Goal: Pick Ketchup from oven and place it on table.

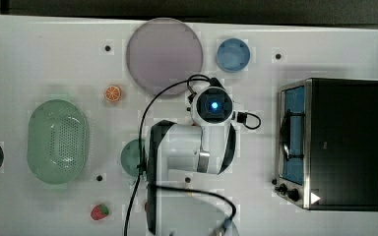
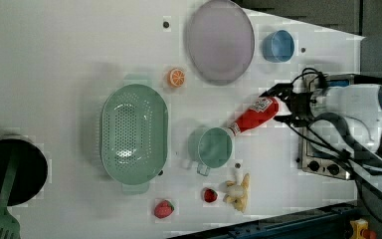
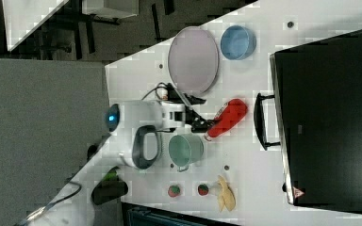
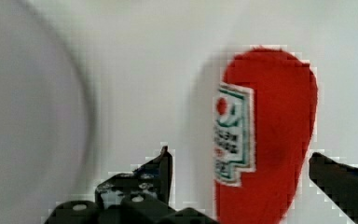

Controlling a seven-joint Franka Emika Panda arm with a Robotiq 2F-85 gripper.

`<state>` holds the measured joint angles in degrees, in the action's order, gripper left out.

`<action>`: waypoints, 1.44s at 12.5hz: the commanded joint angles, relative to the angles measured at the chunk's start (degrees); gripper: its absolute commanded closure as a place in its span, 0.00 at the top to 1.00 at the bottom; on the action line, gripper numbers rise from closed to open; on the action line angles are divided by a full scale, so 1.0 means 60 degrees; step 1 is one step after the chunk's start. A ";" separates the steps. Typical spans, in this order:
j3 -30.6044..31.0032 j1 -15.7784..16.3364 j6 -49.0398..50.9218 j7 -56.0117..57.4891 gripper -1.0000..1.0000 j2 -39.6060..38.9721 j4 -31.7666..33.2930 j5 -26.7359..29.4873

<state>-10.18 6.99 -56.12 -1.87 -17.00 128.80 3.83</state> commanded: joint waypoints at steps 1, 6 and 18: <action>0.0119 0.0038 0.0205 -0.0237 1.00 0.1999 -0.1067 0.0080; 0.0075 0.0003 0.4720 -0.0273 1.00 0.2976 -0.3657 -0.0036; 0.0129 0.0027 0.9156 -0.1494 1.00 0.2966 -0.5779 -0.0866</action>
<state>-8.34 8.85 -2.15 -7.91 1.42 95.74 -2.45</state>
